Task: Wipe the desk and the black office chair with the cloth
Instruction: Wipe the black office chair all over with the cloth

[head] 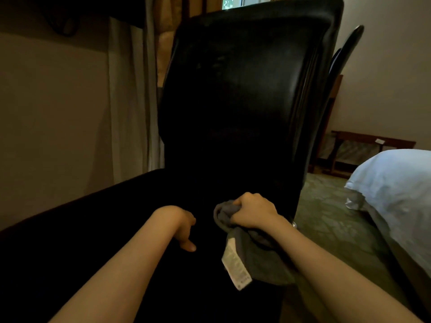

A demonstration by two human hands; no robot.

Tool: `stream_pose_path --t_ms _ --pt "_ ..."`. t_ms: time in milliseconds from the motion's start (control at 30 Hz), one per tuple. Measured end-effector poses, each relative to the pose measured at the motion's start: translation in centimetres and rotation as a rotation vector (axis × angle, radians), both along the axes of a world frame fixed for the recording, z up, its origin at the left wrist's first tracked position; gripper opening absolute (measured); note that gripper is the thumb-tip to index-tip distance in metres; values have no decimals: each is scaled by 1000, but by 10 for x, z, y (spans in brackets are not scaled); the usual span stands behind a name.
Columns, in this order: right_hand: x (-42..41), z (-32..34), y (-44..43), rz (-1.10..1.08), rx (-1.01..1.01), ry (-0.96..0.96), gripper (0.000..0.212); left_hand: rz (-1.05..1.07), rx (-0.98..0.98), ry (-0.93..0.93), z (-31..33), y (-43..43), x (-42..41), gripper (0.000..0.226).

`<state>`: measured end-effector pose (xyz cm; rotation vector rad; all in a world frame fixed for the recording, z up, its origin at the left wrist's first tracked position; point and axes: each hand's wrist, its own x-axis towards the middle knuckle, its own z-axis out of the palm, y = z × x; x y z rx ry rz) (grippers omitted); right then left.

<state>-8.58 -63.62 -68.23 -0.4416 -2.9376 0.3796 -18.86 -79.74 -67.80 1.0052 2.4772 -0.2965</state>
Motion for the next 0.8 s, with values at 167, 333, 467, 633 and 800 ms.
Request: stream_pose_path --t_ms 167,333,467,633,800 --pt "-47 -11 4 -171 355 102 39 122 108 -143 18 19 7 84" --pt "-98 -24 12 -12 615 -43 44 134 72 19 14 29 12 84" --pt "-106 -17 16 -160 555 -145 41 141 135 3 13 21 11 72" --pt "-61 -11 20 -297 496 -169 40 123 153 15 12 12 17 72" --pt "-31 -17 10 -440 569 -297 42 127 145 -7 14 4 18 71"
